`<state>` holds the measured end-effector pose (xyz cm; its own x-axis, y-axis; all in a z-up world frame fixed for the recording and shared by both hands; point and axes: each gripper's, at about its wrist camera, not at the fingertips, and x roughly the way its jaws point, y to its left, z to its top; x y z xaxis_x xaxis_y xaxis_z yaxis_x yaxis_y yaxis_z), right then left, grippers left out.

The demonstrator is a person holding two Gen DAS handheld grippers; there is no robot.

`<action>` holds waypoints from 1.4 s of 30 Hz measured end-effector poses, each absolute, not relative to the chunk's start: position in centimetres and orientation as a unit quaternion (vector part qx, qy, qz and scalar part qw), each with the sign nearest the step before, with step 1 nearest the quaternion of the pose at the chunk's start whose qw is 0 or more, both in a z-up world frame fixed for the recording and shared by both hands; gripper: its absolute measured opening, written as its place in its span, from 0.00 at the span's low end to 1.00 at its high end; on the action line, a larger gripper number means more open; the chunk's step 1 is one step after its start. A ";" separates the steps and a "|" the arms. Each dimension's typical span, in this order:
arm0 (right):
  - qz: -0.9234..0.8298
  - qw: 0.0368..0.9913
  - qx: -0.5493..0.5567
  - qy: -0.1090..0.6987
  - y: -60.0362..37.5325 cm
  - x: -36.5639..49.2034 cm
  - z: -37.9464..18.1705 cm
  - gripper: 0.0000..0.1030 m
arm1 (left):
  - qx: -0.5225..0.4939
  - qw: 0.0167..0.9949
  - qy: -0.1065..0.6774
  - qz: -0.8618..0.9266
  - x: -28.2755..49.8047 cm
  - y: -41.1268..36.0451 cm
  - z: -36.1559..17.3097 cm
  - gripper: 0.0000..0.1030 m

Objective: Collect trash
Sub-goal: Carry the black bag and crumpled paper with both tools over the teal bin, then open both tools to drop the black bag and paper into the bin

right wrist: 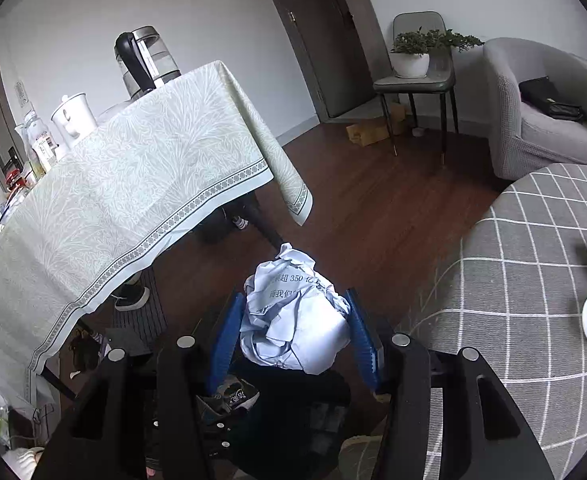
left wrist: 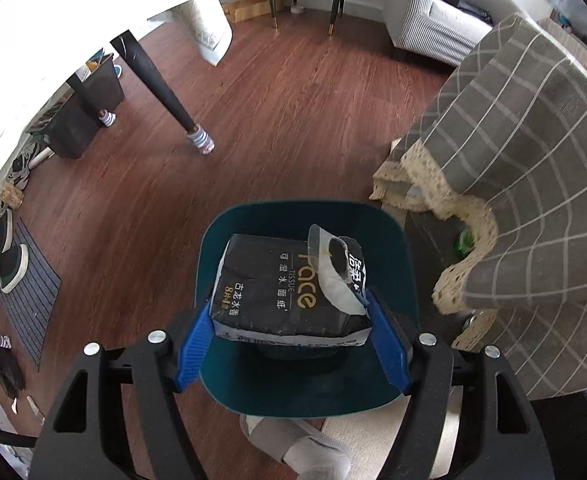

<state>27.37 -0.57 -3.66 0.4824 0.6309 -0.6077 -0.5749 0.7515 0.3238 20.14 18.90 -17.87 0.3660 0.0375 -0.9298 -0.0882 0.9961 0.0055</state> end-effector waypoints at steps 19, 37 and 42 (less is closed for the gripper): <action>0.376 0.821 -0.018 0.429 6.6 27.0 -8.2 0.51 | -0.016 0.782 0.623 0.019 18.2 21.3 -22.2 0.77; 0.366 0.780 -0.072 0.503 11.7 26.8 -15.3 0.51 | -0.041 0.806 0.590 0.034 17.1 24.3 -19.4 0.67; 0.356 0.772 -0.089 0.519 12.4 26.4 -16.8 0.51 | -0.049 0.824 0.564 0.033 16.7 24.9 -17.5 0.63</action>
<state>26.41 12.37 -16.77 0.2078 0.4567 -0.8650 -0.6424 0.7306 0.2314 16.68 24.89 -17.46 0.3620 -0.0014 -0.9322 -0.1085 0.9931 -0.0436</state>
